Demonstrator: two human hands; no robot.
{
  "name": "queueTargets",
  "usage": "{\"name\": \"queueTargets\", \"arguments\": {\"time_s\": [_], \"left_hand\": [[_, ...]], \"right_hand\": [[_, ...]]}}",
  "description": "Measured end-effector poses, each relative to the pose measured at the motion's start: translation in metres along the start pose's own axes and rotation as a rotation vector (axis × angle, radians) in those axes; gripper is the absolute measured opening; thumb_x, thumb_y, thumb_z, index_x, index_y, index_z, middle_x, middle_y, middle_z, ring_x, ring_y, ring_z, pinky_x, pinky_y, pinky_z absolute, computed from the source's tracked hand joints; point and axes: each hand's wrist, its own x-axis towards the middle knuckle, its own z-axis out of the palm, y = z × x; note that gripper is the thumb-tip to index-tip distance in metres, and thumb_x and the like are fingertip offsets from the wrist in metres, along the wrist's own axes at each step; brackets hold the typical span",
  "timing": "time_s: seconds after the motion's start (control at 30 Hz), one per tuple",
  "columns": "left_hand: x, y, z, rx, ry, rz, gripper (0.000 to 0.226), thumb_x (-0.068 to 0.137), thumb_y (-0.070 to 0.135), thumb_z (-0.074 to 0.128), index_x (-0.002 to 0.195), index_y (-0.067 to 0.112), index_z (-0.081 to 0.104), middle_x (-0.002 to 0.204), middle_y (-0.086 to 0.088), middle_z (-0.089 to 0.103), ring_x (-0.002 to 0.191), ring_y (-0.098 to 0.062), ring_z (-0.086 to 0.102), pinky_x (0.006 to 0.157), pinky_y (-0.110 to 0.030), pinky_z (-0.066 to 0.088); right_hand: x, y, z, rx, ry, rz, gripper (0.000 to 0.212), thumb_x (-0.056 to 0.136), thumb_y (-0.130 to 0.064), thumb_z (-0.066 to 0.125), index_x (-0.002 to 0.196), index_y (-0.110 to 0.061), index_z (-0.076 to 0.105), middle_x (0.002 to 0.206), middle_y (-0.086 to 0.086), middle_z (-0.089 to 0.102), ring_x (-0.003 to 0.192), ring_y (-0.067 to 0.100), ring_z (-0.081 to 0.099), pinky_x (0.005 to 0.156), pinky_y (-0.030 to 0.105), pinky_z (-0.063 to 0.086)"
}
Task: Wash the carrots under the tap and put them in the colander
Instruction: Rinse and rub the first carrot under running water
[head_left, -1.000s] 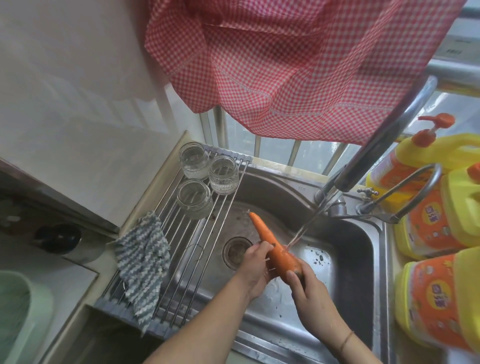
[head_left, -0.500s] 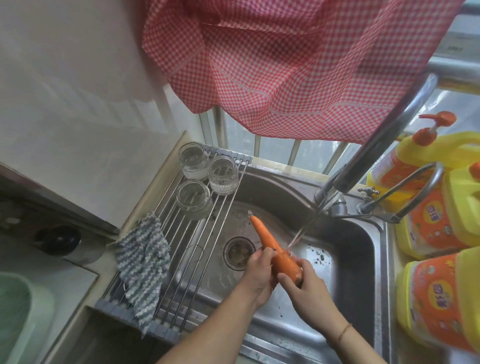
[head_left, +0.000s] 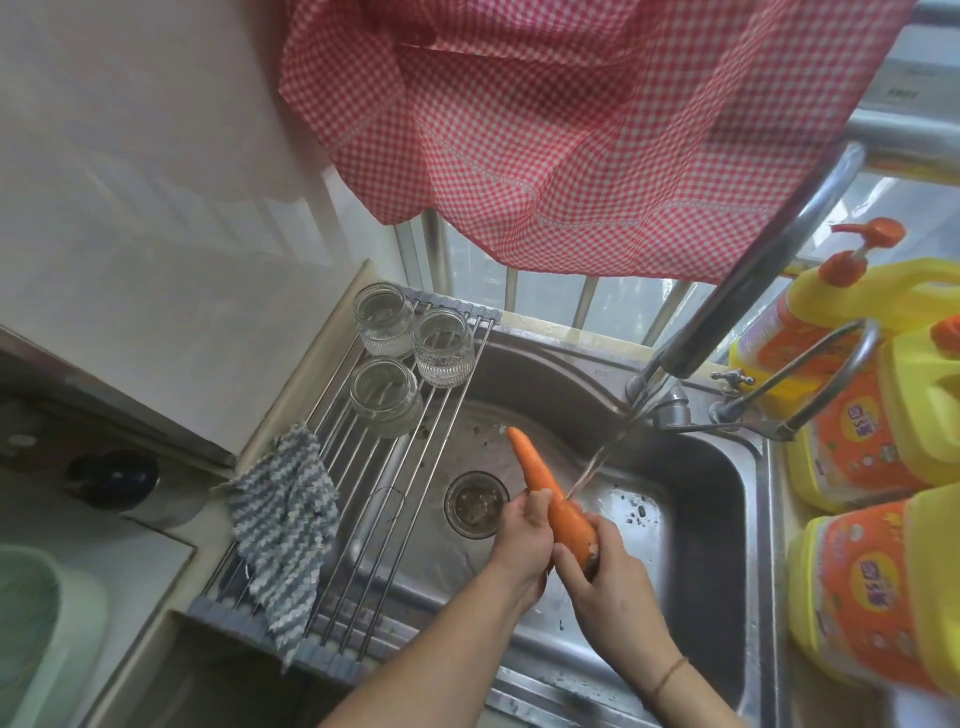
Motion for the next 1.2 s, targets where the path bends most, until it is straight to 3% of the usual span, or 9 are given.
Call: {"name": "queueTargets", "arguments": {"time_s": [0.13, 0.2, 0.3, 0.5, 0.73, 0.83, 0.9, 1.1, 1.2], "left_hand": [[-0.004, 0.006, -0.004, -0.147, -0.09, -0.066, 0.031, 0.104, 0.023, 0.038, 0.112, -0.001, 0.056, 0.091, -0.015, 0.071, 0.081, -0.022, 0.071, 0.07, -0.033, 0.059], [-0.005, 0.007, -0.006, -0.195, -0.111, -0.078, 0.039, 0.099, 0.02, 0.041, 0.122, -0.01, 0.053, 0.104, -0.022, 0.068, 0.097, -0.029, 0.067, 0.083, -0.039, 0.057], [-0.006, 0.009, -0.006, -0.195, -0.122, -0.085, 0.05, 0.086, 0.015, 0.049, 0.128, -0.012, 0.048, 0.112, -0.025, 0.065, 0.102, -0.031, 0.064, 0.09, -0.044, 0.054], [-0.007, 0.007, -0.005, -0.107, -0.218, 0.016, 0.019, 0.098, 0.003, 0.04, 0.109, 0.003, 0.056, 0.093, -0.013, 0.067, 0.085, -0.024, 0.066, 0.079, -0.04, 0.055], [-0.007, 0.005, -0.002, 0.074, -0.15, 0.074, 0.021, 0.102, 0.008, 0.039, 0.095, 0.007, 0.058, 0.086, -0.01, 0.065, 0.073, -0.016, 0.066, 0.064, -0.028, 0.055], [-0.007, 0.001, 0.0, 0.112, -0.084, 0.097, 0.024, 0.104, 0.019, 0.042, 0.092, 0.007, 0.059, 0.083, -0.009, 0.066, 0.072, -0.016, 0.067, 0.066, -0.028, 0.055], [-0.008, 0.001, 0.001, 0.125, -0.048, 0.109, 0.027, 0.104, 0.024, 0.043, 0.092, 0.006, 0.058, 0.079, -0.006, 0.068, 0.07, -0.014, 0.067, 0.067, -0.028, 0.055], [-0.014, 0.01, -0.003, -0.086, -0.115, 0.005, 0.03, 0.106, 0.03, 0.039, 0.106, 0.007, 0.058, 0.084, -0.006, 0.071, 0.074, -0.014, 0.07, 0.063, -0.029, 0.056], [-0.015, 0.012, -0.005, -0.165, -0.17, -0.035, 0.023, 0.103, 0.018, 0.038, 0.105, 0.007, 0.057, 0.091, -0.012, 0.066, 0.08, -0.018, 0.067, 0.066, -0.031, 0.056]], "right_hand": [[0.002, 0.003, -0.003, 0.046, 0.016, 0.023, 0.041, 0.092, -0.036, 0.06, 0.13, -0.033, 0.045, 0.077, -0.01, 0.065, 0.061, 0.005, 0.06, 0.052, 0.014, 0.04], [0.003, 0.003, -0.005, 0.046, 0.012, 0.005, 0.042, 0.091, -0.035, 0.061, 0.131, -0.034, 0.044, 0.074, -0.008, 0.065, 0.058, 0.006, 0.059, 0.05, 0.015, 0.04], [0.003, 0.003, -0.008, 0.045, 0.003, -0.024, 0.039, 0.091, -0.03, 0.062, 0.126, -0.033, 0.046, 0.071, -0.006, 0.065, 0.061, 0.004, 0.06, 0.051, 0.019, 0.044], [-0.004, 0.01, -0.01, 0.042, 0.012, -0.061, 0.041, 0.09, -0.03, 0.063, 0.125, -0.038, 0.045, 0.069, -0.003, 0.066, 0.061, 0.007, 0.06, 0.053, 0.021, 0.045], [-0.008, 0.013, -0.005, 0.039, 0.044, -0.028, 0.034, 0.089, -0.031, 0.065, 0.118, -0.035, 0.049, 0.062, -0.003, 0.063, 0.055, 0.004, 0.058, 0.048, 0.018, 0.04], [-0.007, 0.011, -0.001, 0.019, 0.062, -0.032, 0.029, 0.088, -0.033, 0.065, 0.108, -0.042, 0.046, 0.062, -0.003, 0.062, 0.054, 0.009, 0.057, 0.052, 0.026, 0.044], [-0.007, 0.009, 0.001, 0.017, 0.061, -0.03, 0.028, 0.088, -0.035, 0.065, 0.106, -0.043, 0.045, 0.063, -0.004, 0.062, 0.056, 0.008, 0.057, 0.053, 0.024, 0.044], [-0.003, 0.009, 0.001, 0.107, 0.066, -0.009, 0.039, 0.089, -0.032, 0.064, 0.126, -0.032, 0.052, 0.083, -0.011, 0.067, 0.067, -0.001, 0.06, 0.059, 0.016, 0.043], [-0.002, 0.008, -0.003, 0.103, 0.049, -0.028, 0.042, 0.09, -0.029, 0.064, 0.129, -0.034, 0.05, 0.075, -0.006, 0.067, 0.058, 0.002, 0.058, 0.052, 0.015, 0.041]]}}
